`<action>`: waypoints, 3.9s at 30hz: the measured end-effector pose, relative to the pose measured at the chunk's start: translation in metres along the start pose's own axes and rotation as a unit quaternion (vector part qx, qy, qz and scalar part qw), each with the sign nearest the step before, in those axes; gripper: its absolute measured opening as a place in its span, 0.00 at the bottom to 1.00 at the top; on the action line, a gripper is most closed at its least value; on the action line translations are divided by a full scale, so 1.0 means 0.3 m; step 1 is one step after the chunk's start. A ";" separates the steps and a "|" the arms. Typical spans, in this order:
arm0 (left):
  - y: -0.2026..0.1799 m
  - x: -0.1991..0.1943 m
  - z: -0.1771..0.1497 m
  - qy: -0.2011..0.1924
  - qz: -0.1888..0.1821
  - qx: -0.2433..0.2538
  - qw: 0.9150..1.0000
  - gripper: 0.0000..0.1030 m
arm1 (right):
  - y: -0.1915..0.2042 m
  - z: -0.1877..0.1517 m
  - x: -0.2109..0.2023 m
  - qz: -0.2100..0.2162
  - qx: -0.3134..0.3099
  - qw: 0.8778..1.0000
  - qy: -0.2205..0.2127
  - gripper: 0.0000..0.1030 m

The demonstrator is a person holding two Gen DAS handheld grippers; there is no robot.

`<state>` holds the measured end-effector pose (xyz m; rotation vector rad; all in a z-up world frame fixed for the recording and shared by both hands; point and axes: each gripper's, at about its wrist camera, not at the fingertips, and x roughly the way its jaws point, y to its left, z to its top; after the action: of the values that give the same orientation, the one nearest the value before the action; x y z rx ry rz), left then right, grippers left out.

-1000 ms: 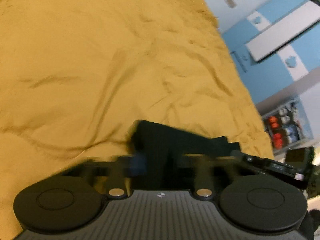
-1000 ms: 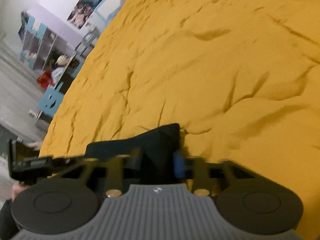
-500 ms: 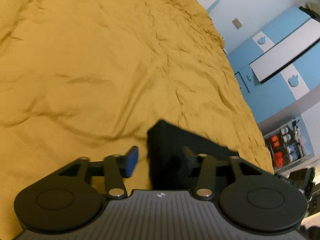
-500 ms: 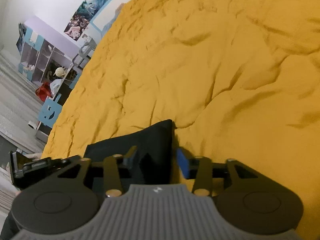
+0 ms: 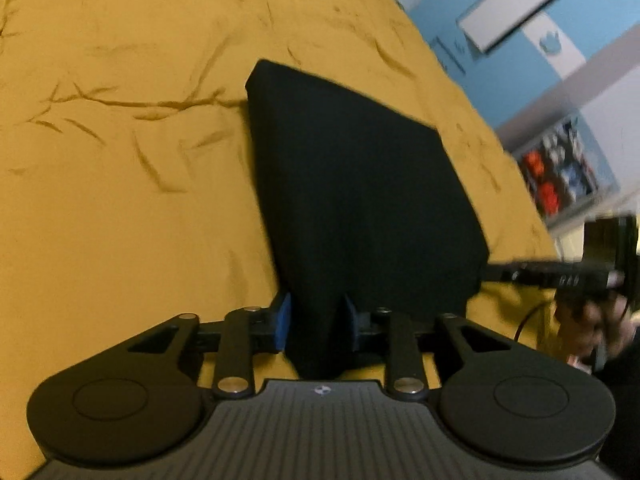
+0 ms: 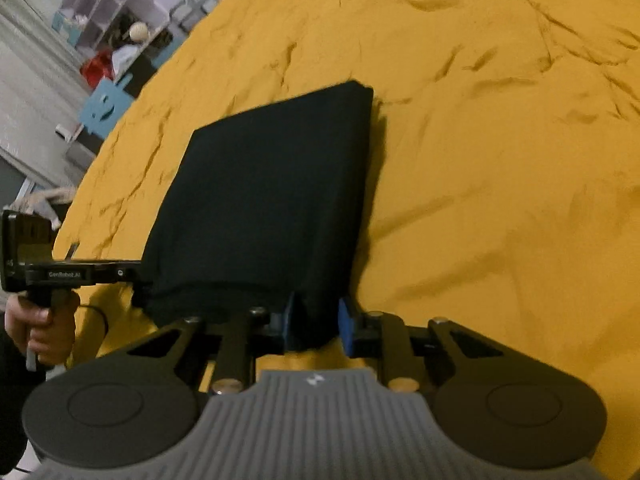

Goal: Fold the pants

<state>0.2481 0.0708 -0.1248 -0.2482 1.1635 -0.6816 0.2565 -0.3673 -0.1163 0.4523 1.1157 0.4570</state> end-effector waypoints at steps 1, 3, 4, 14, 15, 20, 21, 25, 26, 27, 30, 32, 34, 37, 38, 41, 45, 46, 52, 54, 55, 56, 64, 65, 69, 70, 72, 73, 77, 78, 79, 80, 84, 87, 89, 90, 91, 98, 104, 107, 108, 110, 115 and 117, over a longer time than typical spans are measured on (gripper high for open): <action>0.003 -0.017 0.008 0.004 0.009 0.011 1.000 0.44 | 0.008 0.006 -0.017 -0.008 -0.017 1.000 0.010 0.30; 0.011 -0.043 0.031 -0.003 0.022 0.018 1.000 0.52 | 0.003 0.028 -0.046 -0.012 -0.014 1.000 -0.008 0.38; 0.018 -0.055 0.046 -0.012 0.030 0.014 0.999 0.55 | -0.009 0.044 -0.057 -0.006 -0.002 1.000 -0.021 0.44; 0.119 0.079 0.189 -0.011 -0.043 -0.090 0.995 0.72 | -0.178 0.159 0.067 0.095 0.138 0.986 -0.012 0.53; 0.128 0.097 0.194 -0.009 -0.058 -0.099 0.993 0.72 | -0.187 0.166 0.086 0.105 0.142 0.984 -0.007 0.55; 0.145 0.174 0.214 -0.009 -0.091 -0.119 0.989 0.77 | -0.193 0.193 0.177 0.138 0.143 0.980 0.006 0.61; 0.143 0.183 0.215 -0.010 -0.094 -0.121 0.988 0.77 | -0.189 0.198 0.198 0.143 0.137 0.980 0.007 0.62; 0.106 0.227 0.227 -0.016 -0.097 -0.111 0.989 0.88 | -0.172 0.215 0.265 0.167 0.128 0.978 0.006 0.66; 0.095 0.234 0.230 -0.018 -0.092 -0.107 0.990 0.90 | -0.171 0.218 0.278 0.170 0.127 0.977 0.004 0.66; 0.082 0.238 0.230 -0.021 -0.087 -0.103 0.991 0.90 | -0.168 0.218 0.284 0.173 0.126 0.977 0.000 0.62; 0.051 0.214 0.219 -0.032 -0.067 -0.092 0.993 0.68 | -0.156 0.201 0.287 0.171 0.131 0.977 -0.004 0.33; 0.026 0.175 0.211 -0.040 -0.055 -0.070 0.995 0.45 | -0.138 0.199 0.260 0.172 0.129 0.976 -0.013 0.23; 0.001 0.121 0.201 -0.053 -0.066 -0.064 0.994 0.37 | -0.107 0.197 0.215 0.174 0.117 0.977 -0.023 0.19; -0.069 0.046 0.189 -0.069 -0.066 -0.039 0.995 0.33 | -0.045 0.183 0.116 0.185 0.098 0.977 -0.041 0.18; -0.100 0.021 0.184 -0.073 -0.063 -0.029 0.995 0.32 | -0.027 0.177 0.080 0.185 0.092 0.977 -0.046 0.18; -0.186 -0.052 0.169 -0.083 -0.069 -0.008 0.994 0.32 | 0.014 0.149 -0.048 0.186 0.077 0.977 -0.067 0.17; -0.288 -0.104 0.142 -0.089 -0.086 0.016 0.992 0.32 | 0.045 0.097 -0.208 0.183 0.063 0.977 -0.093 0.17; -0.312 -0.110 0.134 -0.088 -0.090 0.019 0.992 0.32 | 0.049 0.080 -0.242 0.181 0.060 0.977 -0.097 0.17; -0.452 -0.079 0.099 -0.074 -0.098 0.043 0.991 0.32 | 0.003 -0.029 -0.391 0.165 0.066 0.977 -0.115 0.17; -0.497 -0.058 0.089 -0.066 -0.101 0.050 0.991 0.32 | -0.035 -0.065 -0.428 0.162 0.075 0.976 -0.121 0.17; -0.523 -0.040 0.085 -0.061 -0.103 0.054 0.991 0.32 | -0.065 -0.090 -0.453 0.161 0.080 0.976 -0.123 0.17; -0.546 -0.025 0.084 -0.056 -0.105 0.059 0.991 0.32 | -0.095 -0.114 -0.476 0.159 0.085 0.975 -0.127 0.17; -0.723 0.111 0.086 -0.017 -0.110 0.096 0.989 0.31 | -0.280 -0.256 -0.594 0.152 0.120 0.969 -0.153 0.17; -0.742 0.129 0.088 -0.012 -0.111 0.100 0.989 0.31 | -0.303 -0.272 -0.608 0.151 0.124 0.968 -0.155 0.17; -0.813 0.177 0.115 0.002 -0.118 0.109 0.987 0.27 | -0.372 -0.300 -0.658 0.141 0.139 0.967 -0.160 0.17; -0.839 0.179 0.120 0.001 -0.122 0.113 0.986 0.26 | -0.384 -0.297 -0.679 0.138 0.139 0.967 -0.162 0.17; -0.879 0.182 0.146 0.000 -0.130 0.117 0.985 0.26 | -0.387 -0.292 -0.724 0.132 0.134 0.968 -0.167 0.17; -0.901 0.183 0.161 -0.001 -0.133 0.122 0.984 0.26 | -0.388 -0.283 -0.752 0.129 0.131 0.968 -0.171 0.17; -0.973 0.186 0.218 -0.010 -0.145 0.135 0.980 0.26 | -0.405 -0.222 -0.867 0.118 0.117 0.968 -0.186 0.17; -0.987 0.189 0.235 -0.012 -0.148 0.135 0.980 0.26 | -0.409 -0.203 -0.892 0.115 0.114 0.969 -0.189 0.17; -0.998 0.191 0.255 -0.016 -0.153 0.135 0.979 0.26 | -0.414 -0.181 -0.915 0.111 0.110 0.969 -0.192 0.17; -1.014 0.199 0.271 -0.019 -0.158 0.132 0.978 0.26 | -0.421 -0.159 -0.936 0.109 0.106 0.969 -0.195 0.17; -1.026 0.237 0.342 -0.027 -0.181 0.113 0.977 0.26 | -0.482 -0.071 -0.995 0.109 0.106 0.967 -0.203 0.17; -1.013 0.301 0.386 -0.028 -0.195 0.094 0.976 0.26 | -0.541 -0.010 -1.009 0.109 0.107 0.967 -0.203 0.17; -1.011 0.369 0.417 -0.021 -0.198 0.080 0.977 0.26 | -0.594 0.029 -0.995 0.104 0.111 0.968 -0.197 0.17; -1.009 0.407 0.433 -0.016 -0.198 0.073 0.977 0.26 | -0.623 0.049 -0.986 0.101 0.116 0.969 -0.194 0.17; -1.010 0.442 0.445 -0.010 -0.197 0.067 0.978 0.26 | -0.655 0.065 -0.973 0.098 0.121 0.970 -0.190 0.17; -0.972 0.694 0.479 0.032 -0.174 0.040 0.983 0.26 | -0.910 0.096 -0.824 0.090 0.168 0.969 -0.158 0.17; -0.908 0.838 0.457 0.055 -0.141 0.038 0.988 0.30 | -1.048 0.064 -0.681 0.089 0.194 0.967 -0.142 0.17; -0.876 0.866 0.431 0.060 -0.117 0.041 0.990 0.41 | -1.080 0.039 -0.641 0.048 0.192 0.971 -0.135 0.29; -0.867 0.862 0.429 0.062 -0.119 0.035 0.990 0.41 | -1.078 0.030 -0.634 0.033 0.186 0.973 -0.131 0.34; -0.861 0.842 0.434 0.063 -0.121 0.024 0.990 0.41 | -1.065 0.016 -0.644 0.024 0.181 0.974 -0.134 0.33; -0.871 0.760 0.406 0.058 -0.126 0.026 0.990 0.42 | -1.050 -0.032 -0.694 0.036 0.190 0.972 -0.136 0.37; -0.850 0.741 0.373 0.060 -0.134 0.016 0.989 0.42 | -1.055 -0.073 -0.699 0.043 0.207 0.969 -0.131 0.38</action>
<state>0.3064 -0.2806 -0.1181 -0.3438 1.2440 -0.9616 0.1975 -0.7418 -0.1459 0.9035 0.9346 0.2275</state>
